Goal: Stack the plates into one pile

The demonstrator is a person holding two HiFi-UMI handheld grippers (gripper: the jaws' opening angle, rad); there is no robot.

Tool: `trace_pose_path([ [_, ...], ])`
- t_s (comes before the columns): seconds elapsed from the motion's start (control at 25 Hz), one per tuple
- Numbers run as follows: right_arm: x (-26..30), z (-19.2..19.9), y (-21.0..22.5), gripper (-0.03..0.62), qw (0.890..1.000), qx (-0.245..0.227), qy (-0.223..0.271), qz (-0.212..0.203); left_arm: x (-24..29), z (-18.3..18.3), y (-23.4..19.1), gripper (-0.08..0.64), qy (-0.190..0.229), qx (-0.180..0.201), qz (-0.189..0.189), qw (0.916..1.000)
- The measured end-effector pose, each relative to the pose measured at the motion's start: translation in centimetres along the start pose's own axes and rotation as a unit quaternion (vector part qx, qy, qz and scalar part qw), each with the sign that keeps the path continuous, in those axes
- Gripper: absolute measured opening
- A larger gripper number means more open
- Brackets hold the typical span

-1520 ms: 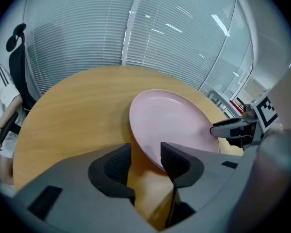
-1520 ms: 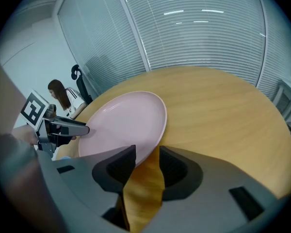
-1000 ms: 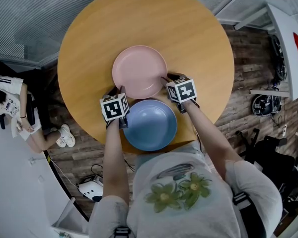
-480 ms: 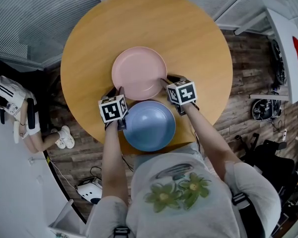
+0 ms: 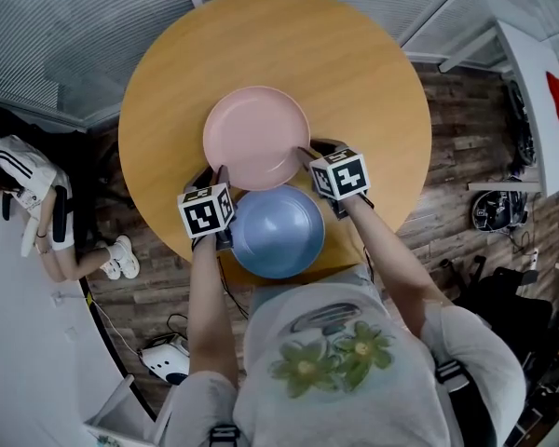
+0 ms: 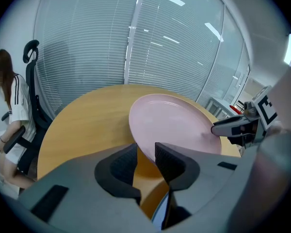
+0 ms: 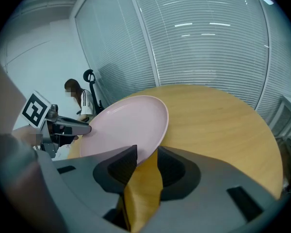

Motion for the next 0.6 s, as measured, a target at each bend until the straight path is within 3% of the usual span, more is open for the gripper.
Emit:
trace_pose_path([
  [0.6, -7.4, -2.1, -3.3, 0.147, 0.998, -0.045, 0.031, -0.04, -8.7, -0.3, 3.1, 0.129, 0.046, -0.014, -0.035, 0.9982],
])
Point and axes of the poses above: the fingertips, and each gripper's own axes: x forward along the fingers, y to its right, z out of its underside, the point moved 2 cm from there along -x, backward along the fingers, and after that the axes turned 14 degrees about y, right-handed, at the moved point
